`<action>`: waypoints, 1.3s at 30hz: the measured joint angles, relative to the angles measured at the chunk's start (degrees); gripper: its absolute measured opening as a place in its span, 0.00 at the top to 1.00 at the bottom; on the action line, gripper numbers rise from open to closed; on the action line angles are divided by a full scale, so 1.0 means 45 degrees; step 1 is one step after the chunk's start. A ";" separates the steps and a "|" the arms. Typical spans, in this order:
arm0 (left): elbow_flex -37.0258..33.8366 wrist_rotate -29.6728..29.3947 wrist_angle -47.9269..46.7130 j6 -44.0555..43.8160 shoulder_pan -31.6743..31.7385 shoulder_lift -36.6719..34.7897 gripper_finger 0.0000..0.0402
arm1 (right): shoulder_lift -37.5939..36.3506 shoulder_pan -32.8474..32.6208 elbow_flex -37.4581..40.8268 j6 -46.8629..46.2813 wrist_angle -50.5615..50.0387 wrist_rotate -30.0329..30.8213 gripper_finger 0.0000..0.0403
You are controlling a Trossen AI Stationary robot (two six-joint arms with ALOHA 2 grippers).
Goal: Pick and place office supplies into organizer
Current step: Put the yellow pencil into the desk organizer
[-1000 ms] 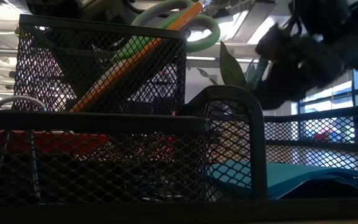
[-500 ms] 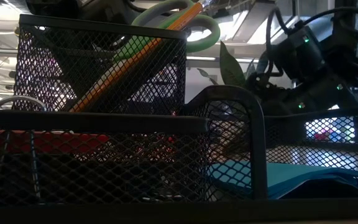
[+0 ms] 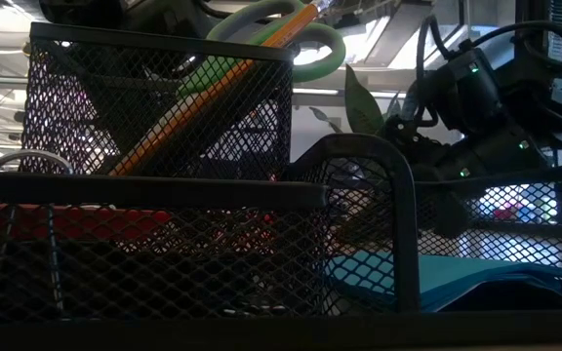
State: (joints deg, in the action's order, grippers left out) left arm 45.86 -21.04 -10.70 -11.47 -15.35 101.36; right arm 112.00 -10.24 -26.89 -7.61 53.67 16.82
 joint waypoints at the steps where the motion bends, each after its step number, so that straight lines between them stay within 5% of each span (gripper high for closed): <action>1: -0.0009 -0.0040 0.0039 0.0108 -0.0005 0.0002 0.97 | 0.0042 0.0000 -0.0052 0.0110 -0.0008 -0.0025 0.49; 8: -0.0012 -0.0212 0.0082 -0.0169 -0.0010 0.0024 0.95 | 0.0069 0.0005 -0.0138 0.0419 -0.0163 -0.0474 0.60; 18: -0.0094 0.0517 -0.0290 -0.0285 0.0000 -0.0882 0.77 | 0.0079 -0.0019 -0.0138 0.0435 -0.0195 -0.0635 0.75; 39: -0.0119 0.1573 -0.2571 -0.1329 0.0005 -0.1391 0.72 | 0.0098 -0.0016 -0.0123 0.0382 -0.0152 -0.0567 0.77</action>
State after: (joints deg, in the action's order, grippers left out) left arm 45.32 -13.96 -22.27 -17.45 -15.33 95.10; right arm 112.44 -10.31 -27.44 -5.89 52.99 14.27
